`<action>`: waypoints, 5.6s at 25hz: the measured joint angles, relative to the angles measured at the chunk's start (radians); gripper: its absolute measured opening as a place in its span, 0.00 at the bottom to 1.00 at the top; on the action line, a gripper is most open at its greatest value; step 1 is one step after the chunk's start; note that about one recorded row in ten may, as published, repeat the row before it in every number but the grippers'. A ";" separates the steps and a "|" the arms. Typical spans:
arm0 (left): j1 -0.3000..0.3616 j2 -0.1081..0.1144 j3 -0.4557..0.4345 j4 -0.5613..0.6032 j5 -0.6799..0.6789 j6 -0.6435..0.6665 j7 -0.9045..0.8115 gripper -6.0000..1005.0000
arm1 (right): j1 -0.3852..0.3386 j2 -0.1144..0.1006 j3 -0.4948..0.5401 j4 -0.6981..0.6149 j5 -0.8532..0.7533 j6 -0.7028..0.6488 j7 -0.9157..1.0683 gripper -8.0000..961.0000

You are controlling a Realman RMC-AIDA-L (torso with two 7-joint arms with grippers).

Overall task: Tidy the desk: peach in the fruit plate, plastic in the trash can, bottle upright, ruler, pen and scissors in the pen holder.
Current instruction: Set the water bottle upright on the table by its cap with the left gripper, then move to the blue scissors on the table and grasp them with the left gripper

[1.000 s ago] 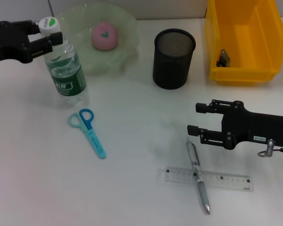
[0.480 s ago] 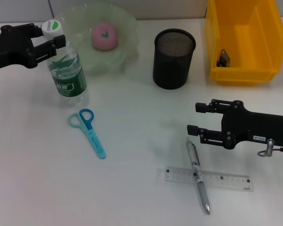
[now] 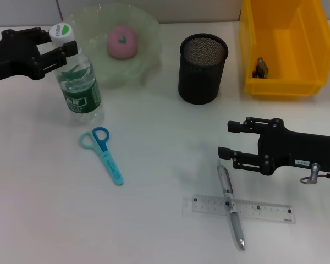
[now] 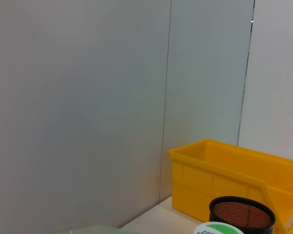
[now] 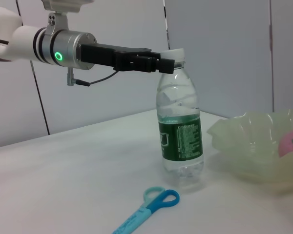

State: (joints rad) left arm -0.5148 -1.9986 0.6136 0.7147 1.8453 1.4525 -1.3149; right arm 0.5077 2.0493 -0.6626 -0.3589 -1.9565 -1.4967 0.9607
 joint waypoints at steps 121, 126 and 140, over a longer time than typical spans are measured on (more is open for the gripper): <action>0.018 -0.031 -0.016 0.007 -0.011 -0.155 0.043 0.73 | -0.007 0.002 0.002 0.003 0.002 -0.004 0.006 0.69; 0.018 -0.031 -0.020 0.007 -0.010 -0.155 0.043 0.80 | -0.008 0.002 0.003 0.004 0.002 -0.004 0.006 0.69; 0.036 -0.025 -0.026 -0.001 -0.202 -0.012 -0.010 0.80 | -0.009 0.002 0.006 0.005 0.004 -0.003 0.006 0.69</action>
State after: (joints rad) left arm -0.4786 -2.0235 0.5874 0.7140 1.6432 1.4405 -1.3248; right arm 0.4985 2.0509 -0.6563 -0.3542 -1.9527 -1.4999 0.9664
